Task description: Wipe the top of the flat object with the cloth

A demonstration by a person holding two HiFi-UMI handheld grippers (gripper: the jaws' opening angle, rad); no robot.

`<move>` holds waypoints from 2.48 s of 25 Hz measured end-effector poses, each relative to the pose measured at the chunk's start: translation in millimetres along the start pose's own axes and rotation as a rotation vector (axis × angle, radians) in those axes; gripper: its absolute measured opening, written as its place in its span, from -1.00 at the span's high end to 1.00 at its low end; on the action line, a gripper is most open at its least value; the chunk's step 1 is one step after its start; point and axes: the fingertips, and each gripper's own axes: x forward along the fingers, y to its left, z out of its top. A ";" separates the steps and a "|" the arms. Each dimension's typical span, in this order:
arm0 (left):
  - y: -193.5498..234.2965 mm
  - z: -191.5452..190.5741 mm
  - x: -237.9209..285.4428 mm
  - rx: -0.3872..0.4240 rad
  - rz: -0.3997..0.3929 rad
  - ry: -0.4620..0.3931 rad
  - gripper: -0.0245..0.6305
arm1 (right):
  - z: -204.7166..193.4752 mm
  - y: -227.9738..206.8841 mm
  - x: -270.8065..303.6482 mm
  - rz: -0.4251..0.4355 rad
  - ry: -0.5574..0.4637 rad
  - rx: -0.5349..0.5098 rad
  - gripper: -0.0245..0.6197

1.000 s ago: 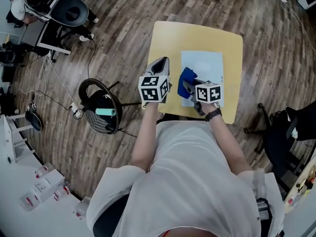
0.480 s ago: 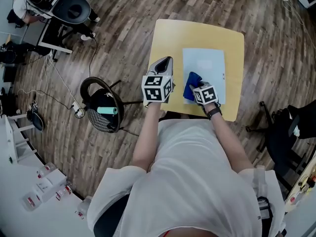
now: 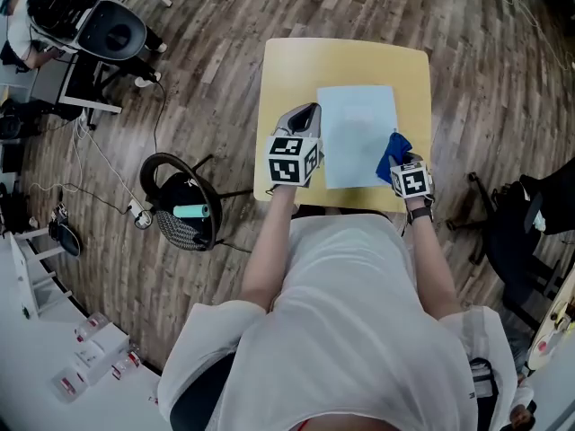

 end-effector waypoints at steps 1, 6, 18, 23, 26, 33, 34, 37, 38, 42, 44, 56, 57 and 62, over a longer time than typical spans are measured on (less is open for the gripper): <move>-1.7 0.3 1.7 0.003 -0.005 0.002 0.91 | -5.9 -9.9 -3.0 -0.019 0.004 0.023 0.72; -11.2 4.6 6.6 -0.001 -0.033 0.001 0.91 | -25.7 -39.4 -11.7 -0.058 -0.005 0.149 0.72; 9.0 3.8 -4.0 -0.027 0.032 -0.009 0.91 | 43.5 40.3 -27.9 0.229 -0.166 0.200 0.72; 27.2 3.0 -17.1 -0.061 0.088 -0.023 0.91 | 65.0 130.1 -14.9 0.495 -0.154 0.156 0.72; 39.5 7.6 -26.6 -0.085 0.110 -0.040 0.91 | 69.7 174.0 -4.2 0.599 -0.117 0.113 0.72; 49.1 4.7 -38.2 -0.096 0.130 -0.041 0.91 | 40.7 201.8 34.3 0.533 0.032 -0.027 0.72; 47.7 3.2 -37.6 -0.098 0.127 -0.037 0.91 | 37.0 195.6 36.3 0.503 0.043 -0.040 0.72; 44.2 -0.3 -33.6 -0.103 0.118 -0.028 0.91 | 30.4 174.9 35.5 0.455 0.039 -0.046 0.72; 42.5 -1.4 -30.4 -0.102 0.113 -0.023 0.91 | 28.0 165.5 33.9 0.439 0.036 -0.035 0.72; 28.8 -5.7 -13.7 -0.092 0.070 0.002 0.91 | 16.7 127.4 28.7 0.380 0.019 0.021 0.72; 22.3 -7.2 -7.6 -0.083 0.048 0.015 0.91 | 14.1 110.9 23.7 0.348 0.007 0.045 0.72; -10.0 -2.8 29.3 -0.033 -0.059 0.055 0.91 | -41.2 0.7 -10.3 0.094 0.004 0.053 0.72; -12.2 -2.2 31.4 -0.029 -0.066 0.058 0.91 | -43.9 -6.0 -12.5 0.073 0.004 0.053 0.72; -19.3 -2.4 37.8 -0.014 -0.083 0.071 0.91 | -55.1 -27.7 -18.6 0.000 0.009 0.052 0.72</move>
